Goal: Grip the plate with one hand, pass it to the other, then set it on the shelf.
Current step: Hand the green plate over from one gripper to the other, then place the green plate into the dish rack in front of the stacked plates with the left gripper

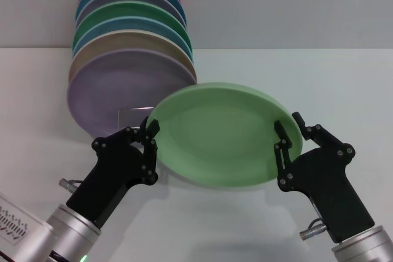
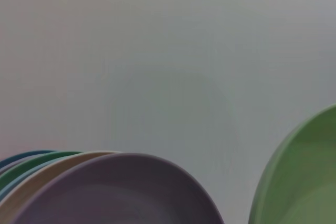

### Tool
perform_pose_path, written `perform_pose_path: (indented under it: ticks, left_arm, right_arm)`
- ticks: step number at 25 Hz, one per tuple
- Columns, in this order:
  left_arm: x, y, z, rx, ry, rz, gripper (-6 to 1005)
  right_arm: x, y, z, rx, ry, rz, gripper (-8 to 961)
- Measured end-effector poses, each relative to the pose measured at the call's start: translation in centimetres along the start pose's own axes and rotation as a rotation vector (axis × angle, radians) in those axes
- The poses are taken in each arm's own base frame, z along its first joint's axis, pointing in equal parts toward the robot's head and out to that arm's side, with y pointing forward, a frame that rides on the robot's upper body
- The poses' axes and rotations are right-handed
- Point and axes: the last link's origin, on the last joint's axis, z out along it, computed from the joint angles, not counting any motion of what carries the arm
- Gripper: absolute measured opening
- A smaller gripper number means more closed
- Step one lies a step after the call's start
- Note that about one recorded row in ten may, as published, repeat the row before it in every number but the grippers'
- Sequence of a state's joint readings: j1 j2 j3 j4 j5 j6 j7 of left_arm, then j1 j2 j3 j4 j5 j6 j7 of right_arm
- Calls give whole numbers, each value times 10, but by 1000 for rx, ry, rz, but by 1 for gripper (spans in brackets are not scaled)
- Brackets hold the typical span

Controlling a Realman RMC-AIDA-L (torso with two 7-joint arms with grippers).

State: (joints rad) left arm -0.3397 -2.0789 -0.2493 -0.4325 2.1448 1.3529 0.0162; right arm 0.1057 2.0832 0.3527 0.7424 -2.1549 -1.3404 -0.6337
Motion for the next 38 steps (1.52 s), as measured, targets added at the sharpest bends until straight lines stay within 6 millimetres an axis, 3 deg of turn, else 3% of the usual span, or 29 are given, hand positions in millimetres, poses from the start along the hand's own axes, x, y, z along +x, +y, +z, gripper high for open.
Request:
perform_pose_path:
  ticks: [4,13,18,24,29,38]
  left_arm:
    - [0,0,-1,9,1,18,35]
    - [3,-5,-2,50,23,9,36]
    - [11,-8,-10,80,81,5,35]
    - [31,-21,-24,144,226,36,36]
    - [40,-41,-27,213,279,93,36]
    - [42,-56,-25,247,272,253,35]
  right_arm:
    - [-2,1,-3,-2,-13,8,246]
    - [-14,-3,-23,30,-102,22,291]
    - [-21,-8,-34,66,-156,44,290]
    - [-10,-8,-29,20,-124,38,290]
    - [-3,-9,-24,-2,-94,32,290]
    - [2,-12,-18,-5,-77,23,289]
